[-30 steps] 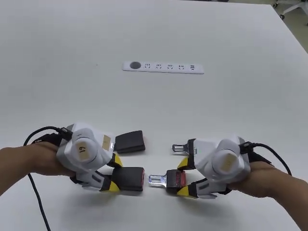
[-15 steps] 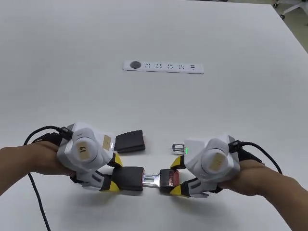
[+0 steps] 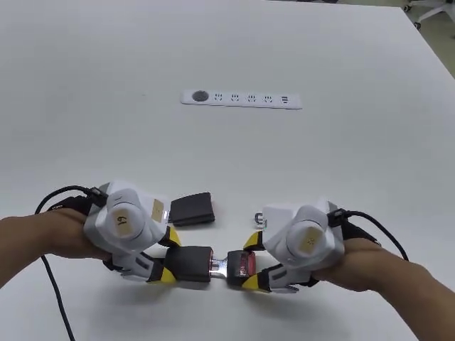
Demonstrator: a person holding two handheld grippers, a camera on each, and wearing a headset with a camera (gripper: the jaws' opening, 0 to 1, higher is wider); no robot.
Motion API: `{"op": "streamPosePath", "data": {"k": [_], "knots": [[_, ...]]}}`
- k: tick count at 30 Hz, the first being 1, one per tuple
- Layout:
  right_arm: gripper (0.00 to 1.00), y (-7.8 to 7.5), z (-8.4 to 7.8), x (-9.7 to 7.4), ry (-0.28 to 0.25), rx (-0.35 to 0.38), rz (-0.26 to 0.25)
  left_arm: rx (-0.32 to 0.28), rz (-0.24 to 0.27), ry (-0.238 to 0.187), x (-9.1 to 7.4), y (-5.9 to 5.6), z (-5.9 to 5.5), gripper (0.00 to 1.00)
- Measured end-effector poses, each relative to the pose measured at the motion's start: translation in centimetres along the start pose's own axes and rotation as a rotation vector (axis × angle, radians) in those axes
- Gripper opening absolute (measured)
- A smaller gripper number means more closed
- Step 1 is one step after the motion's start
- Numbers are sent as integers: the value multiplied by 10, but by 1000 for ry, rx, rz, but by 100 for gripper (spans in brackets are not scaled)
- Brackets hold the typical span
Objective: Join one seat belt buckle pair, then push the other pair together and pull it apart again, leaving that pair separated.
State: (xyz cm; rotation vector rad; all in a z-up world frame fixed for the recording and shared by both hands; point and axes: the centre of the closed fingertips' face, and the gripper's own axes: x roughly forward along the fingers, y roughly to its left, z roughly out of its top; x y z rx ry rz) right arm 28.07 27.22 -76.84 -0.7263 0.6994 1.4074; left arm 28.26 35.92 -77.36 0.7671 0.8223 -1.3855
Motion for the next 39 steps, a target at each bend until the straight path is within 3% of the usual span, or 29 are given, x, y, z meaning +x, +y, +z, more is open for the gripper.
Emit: {"op": "streamPosePath", "data": {"k": [20, 30, 39], "knots": [[27, -1, 5, 3, -53, 31, -32, 5, 14, -2, 2, 0, -1, 31], [26, -2, 8, 6, -75, 53, -25, -20, 16, 0, 2, 1, -1, 31], [26, -1, 11, 8, -83, 41, -8, 7, 7, 6, 3, 1, 0, 31]]}}
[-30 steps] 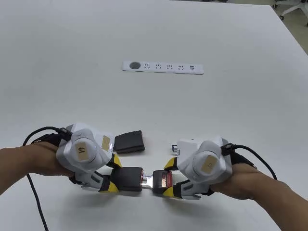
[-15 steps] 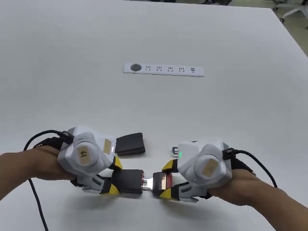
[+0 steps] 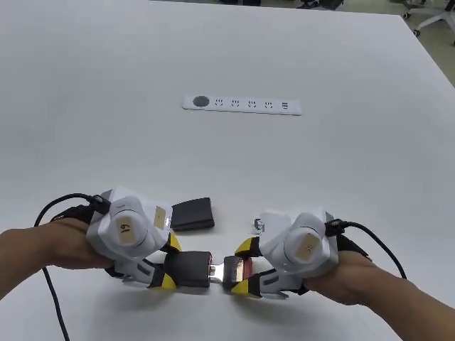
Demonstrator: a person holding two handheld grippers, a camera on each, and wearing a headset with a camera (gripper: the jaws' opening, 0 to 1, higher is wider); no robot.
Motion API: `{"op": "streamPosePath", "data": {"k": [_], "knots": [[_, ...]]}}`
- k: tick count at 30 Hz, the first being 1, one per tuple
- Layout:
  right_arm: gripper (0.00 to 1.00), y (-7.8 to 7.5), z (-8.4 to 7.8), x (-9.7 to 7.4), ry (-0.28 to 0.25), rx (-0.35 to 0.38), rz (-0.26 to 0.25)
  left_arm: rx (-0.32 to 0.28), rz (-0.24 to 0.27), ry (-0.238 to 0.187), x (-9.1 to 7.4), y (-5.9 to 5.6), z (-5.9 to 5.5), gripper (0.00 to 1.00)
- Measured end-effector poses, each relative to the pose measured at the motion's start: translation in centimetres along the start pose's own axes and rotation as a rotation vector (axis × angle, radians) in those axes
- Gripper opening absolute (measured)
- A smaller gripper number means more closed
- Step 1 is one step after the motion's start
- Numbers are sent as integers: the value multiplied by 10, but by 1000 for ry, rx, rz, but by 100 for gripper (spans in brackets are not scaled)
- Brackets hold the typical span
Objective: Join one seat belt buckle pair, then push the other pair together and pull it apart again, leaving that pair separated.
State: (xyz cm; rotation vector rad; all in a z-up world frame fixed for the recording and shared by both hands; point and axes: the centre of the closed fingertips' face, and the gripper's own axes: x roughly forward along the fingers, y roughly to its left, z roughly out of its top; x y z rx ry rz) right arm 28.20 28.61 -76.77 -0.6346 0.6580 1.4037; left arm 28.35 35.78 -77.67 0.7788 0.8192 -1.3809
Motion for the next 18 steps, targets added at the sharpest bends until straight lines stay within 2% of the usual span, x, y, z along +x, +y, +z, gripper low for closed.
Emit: {"op": "streamPosePath", "data": {"k": [2, 3, 18], "knots": [[26, 1, 6, 5, -12, -1, 6, 2, -2, 5, 1, 0, 1, 31], [26, 1, 5, 6, -1, -2, 8, 5, -2, 8, 1, 0, 0, 31], [24, 5, 6, 10, -12, -1, 11, 0, -4, 21, 3, -2, 2, 30]]}}
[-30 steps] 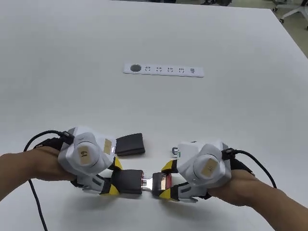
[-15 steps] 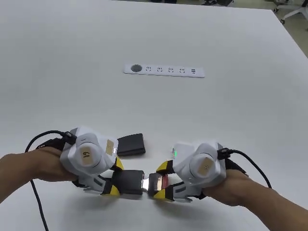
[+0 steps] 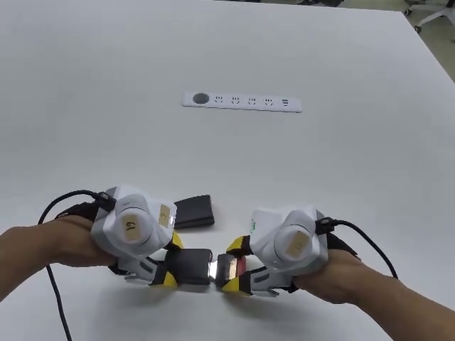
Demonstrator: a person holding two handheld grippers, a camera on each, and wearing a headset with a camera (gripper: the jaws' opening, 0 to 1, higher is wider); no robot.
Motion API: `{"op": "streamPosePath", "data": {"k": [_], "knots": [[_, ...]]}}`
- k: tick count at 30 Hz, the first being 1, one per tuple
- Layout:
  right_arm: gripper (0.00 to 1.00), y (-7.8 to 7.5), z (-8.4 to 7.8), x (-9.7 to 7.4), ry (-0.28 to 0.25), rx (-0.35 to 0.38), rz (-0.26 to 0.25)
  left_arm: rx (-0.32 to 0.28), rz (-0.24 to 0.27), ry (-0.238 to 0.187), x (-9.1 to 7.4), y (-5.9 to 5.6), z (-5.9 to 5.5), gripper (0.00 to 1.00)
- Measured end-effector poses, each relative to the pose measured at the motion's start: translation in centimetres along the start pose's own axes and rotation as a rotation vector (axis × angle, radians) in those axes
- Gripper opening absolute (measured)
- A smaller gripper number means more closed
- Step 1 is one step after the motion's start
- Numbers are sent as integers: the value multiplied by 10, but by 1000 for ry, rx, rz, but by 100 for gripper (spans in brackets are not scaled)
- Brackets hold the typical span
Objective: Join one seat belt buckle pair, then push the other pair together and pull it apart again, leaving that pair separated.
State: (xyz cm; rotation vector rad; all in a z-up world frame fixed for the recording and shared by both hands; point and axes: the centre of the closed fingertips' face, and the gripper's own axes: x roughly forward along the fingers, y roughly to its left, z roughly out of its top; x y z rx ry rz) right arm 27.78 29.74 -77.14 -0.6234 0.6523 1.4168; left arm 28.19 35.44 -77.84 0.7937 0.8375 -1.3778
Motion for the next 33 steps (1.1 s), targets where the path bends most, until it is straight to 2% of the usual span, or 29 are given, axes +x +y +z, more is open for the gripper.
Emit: {"op": "streamPosePath", "data": {"k": [15, 22, 33], "knots": [[25, -2, 2, 1, 14, -15, 13, 8, -9, 12, 1, -2, 2, 31], [26, -2, 3, 1, 33, -37, 22, 1, -5, 5, 1, -1, 0, 31], [27, -1, -8, -5, 66, -49, 25, 9, -19, 24, 1, -2, -3, 32]]}}
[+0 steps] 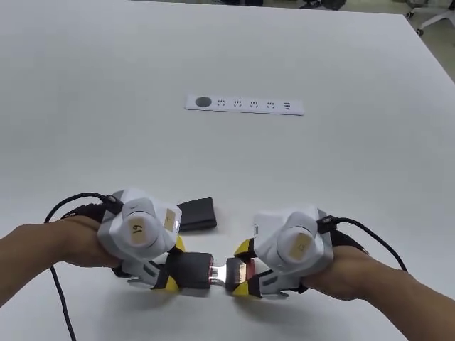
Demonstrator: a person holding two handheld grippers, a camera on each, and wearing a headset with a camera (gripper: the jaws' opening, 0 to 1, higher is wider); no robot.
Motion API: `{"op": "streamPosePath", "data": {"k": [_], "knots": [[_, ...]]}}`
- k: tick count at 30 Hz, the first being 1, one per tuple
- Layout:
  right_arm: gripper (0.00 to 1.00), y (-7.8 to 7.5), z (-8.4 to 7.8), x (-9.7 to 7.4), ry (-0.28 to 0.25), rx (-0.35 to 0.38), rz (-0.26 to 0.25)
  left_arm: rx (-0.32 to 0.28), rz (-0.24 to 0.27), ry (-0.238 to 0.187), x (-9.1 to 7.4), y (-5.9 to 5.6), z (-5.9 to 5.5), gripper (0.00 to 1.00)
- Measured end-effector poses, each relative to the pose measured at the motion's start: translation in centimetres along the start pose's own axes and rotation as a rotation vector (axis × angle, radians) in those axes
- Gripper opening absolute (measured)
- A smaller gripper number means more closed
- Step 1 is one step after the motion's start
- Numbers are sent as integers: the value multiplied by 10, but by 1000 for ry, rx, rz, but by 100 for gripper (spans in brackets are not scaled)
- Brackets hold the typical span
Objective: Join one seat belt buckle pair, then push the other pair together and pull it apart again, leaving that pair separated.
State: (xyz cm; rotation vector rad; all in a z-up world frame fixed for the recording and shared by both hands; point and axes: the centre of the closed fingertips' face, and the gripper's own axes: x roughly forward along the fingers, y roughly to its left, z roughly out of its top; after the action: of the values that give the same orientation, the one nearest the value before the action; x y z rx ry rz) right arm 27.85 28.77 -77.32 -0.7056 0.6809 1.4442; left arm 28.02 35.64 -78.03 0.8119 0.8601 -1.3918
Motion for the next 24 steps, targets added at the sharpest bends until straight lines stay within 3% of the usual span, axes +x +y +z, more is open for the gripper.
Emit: {"op": "streamPosePath", "data": {"k": [12, 24], "knots": [[27, -1, -4, -4, 11, 0, 6, 2, -3, 7, 1, 0, -1, 32], [28, -4, -22, -18, 53, 7, 6, -8, -2, 4, 1, 0, -1, 33]]}}
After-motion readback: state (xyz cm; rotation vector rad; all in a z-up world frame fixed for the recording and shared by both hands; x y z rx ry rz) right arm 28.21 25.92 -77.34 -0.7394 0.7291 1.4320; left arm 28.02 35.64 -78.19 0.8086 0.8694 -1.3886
